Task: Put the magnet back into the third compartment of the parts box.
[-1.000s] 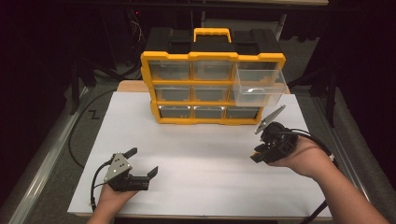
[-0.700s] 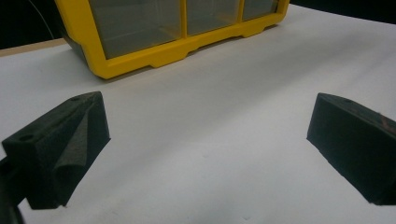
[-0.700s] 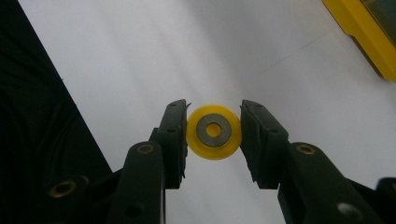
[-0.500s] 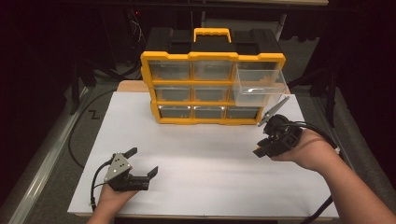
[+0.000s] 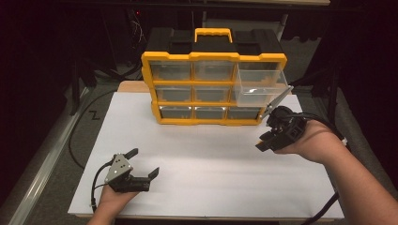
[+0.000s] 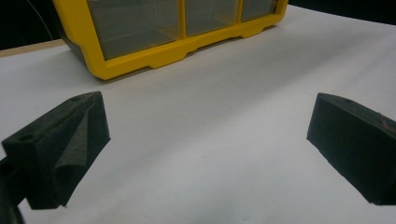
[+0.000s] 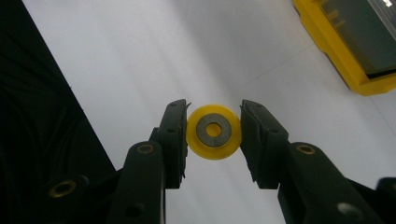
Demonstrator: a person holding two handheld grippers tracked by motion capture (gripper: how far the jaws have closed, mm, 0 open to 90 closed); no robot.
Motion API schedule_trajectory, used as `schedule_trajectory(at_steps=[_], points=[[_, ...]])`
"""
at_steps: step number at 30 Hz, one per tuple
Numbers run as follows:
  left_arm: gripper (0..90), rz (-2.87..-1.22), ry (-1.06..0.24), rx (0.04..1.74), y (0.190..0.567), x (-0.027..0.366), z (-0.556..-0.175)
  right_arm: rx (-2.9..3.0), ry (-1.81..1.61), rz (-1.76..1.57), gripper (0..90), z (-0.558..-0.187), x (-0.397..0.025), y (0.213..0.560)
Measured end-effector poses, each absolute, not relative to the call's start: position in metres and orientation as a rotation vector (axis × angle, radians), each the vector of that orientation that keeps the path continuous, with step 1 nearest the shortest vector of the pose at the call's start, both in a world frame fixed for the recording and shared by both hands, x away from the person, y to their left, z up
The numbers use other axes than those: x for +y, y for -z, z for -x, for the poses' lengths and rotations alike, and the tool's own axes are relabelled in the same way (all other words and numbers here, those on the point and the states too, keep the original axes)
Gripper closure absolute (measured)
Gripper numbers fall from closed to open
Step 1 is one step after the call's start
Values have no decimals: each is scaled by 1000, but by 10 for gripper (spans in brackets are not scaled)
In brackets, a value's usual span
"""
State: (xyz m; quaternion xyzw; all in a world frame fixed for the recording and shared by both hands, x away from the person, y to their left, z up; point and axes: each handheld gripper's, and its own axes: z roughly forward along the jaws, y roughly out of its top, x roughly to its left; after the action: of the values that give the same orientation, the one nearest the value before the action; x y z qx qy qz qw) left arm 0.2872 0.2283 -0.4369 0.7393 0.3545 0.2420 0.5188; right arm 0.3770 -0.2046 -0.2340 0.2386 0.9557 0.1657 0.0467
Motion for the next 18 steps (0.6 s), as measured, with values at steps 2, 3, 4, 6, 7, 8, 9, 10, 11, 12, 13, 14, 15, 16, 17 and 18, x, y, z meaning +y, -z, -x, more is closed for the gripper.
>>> schedule_trajectory(at_steps=[2, 3, 4, 6, 7, 8, 9, 10, 11, 12, 13, 14, 15, 16, 17, 18], points=[[3, -1772, -581, 852, 437, 228, -287, 2914, -502, -721, 652, -377, -204, 232], [3, -1773, -580, 852, 437, 228, -287, 2913, -508, -727, 652, -377, -204, 230], [2, -1770, -581, 852, 437, 228, -287, 2909, -502, -727, 652, -377, -203, 229], [2, -1771, -580, 853, 437, 228, -287, 2910, -497, -708, 652, -377, -202, 227], [2, -1773, -580, 852, 437, 228, -287, 2913, -492, -710, 652, -376, -201, 226], [3, -1774, -580, 850, 437, 227, -287, 2915, -484, -702, 652, -376, -200, 225], [3, -1774, -580, 849, 437, 227, -287, 2918, -481, -698, 652, -376, -200, 224], [3, -1775, -580, 848, 437, 227, -287, 2920, -475, -700, 652, -376, -199, 223], [3, -1774, -579, 847, 437, 228, -287, 2921, -469, -689, 652, -377, -199, 221], [3, -1773, -579, 848, 437, 228, -287, 2924, -466, -686, 652, -377, -198, 220], [2, -1768, -579, 849, 437, 228, -287, 2925, -461, -684, 653, -377, -198, 219], [3, -1768, -578, 848, 437, 228, -287, 2924, -462, -684, 652, -377, -197, 218], [2, -1773, -578, 846, 437, 228, -287, 2920, -462, -678, 652, -378, -197, 217], [2, -1776, -576, 848, 438, 228, -288, 2920, -464, -676, 652, -378, -197, 216], [3, -1775, -576, 850, 438, 227, -288, 2921, -467, -684, 652, -379, -197, 215], [2, -1775, -575, 850, 438, 227, -288, 2923, -469, -682, 652, -379, -196, 214]])
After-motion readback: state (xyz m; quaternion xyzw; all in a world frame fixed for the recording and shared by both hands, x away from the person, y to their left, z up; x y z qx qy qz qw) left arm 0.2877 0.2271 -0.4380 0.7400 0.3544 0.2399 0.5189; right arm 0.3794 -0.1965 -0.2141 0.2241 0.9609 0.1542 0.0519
